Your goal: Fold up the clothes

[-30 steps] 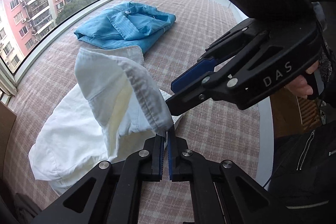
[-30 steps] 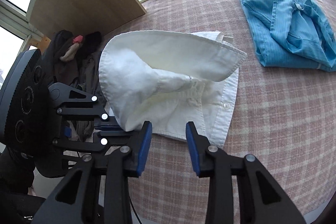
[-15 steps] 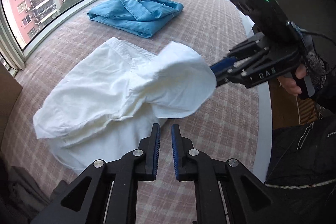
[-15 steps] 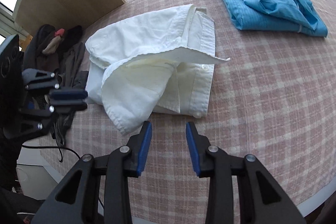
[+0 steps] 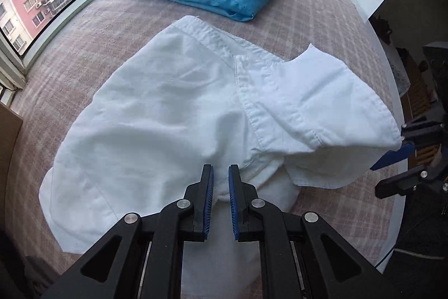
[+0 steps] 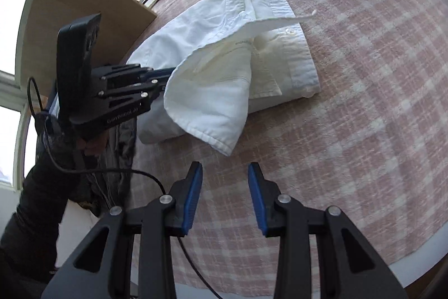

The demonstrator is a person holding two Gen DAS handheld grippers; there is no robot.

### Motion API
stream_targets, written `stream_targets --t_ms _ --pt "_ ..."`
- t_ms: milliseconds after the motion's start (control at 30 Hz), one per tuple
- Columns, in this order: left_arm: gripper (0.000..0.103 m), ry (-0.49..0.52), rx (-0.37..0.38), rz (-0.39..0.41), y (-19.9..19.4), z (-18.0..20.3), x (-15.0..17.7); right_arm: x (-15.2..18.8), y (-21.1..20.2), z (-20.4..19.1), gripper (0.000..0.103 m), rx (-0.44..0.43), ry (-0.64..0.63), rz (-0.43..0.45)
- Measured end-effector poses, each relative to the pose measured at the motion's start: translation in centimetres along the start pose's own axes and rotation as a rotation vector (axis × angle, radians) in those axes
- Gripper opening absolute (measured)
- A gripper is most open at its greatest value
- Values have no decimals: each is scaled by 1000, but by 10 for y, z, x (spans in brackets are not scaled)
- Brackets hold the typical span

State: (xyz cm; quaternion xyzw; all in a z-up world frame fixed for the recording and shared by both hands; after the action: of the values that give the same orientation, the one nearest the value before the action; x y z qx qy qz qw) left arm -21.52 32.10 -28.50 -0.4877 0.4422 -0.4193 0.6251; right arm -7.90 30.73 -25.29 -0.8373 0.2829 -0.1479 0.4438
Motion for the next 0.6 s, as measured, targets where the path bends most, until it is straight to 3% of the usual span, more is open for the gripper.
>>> stream_targets --t_ms 100,200,433,467,500,600 --pt "10 16 21 4 -1 0 2 -8 10 -1 34 -45 114 49" --pt "10 30 37 10 -1 -1 4 -12 13 -3 34 -24 186 107" --pt "11 57 64 29 -2 -2 4 -25 31 4 33 -12 280 125" --pt "11 61 68 32 -3 -2 4 -26 32 6 29 -6 285 128" --pt "11 65 70 34 -3 -2 5 -27 32 6 13 -1 282 129" --pt "11 79 61 35 -4 0 6 -27 29 2 6 36 223 107"
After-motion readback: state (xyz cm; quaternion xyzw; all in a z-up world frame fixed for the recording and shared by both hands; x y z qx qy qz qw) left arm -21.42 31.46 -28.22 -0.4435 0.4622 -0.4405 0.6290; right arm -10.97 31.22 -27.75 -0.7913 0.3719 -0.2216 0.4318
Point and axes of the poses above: each gripper's, at about its wrist camera, not at the fingertips, and y roughly the way its jaws point, z to its right, x to its underside, the point moved 9 cm from there along y, roughly the way its jaws point, and after that the axes turned 12 degrees about -z, right-handed, at the moved point
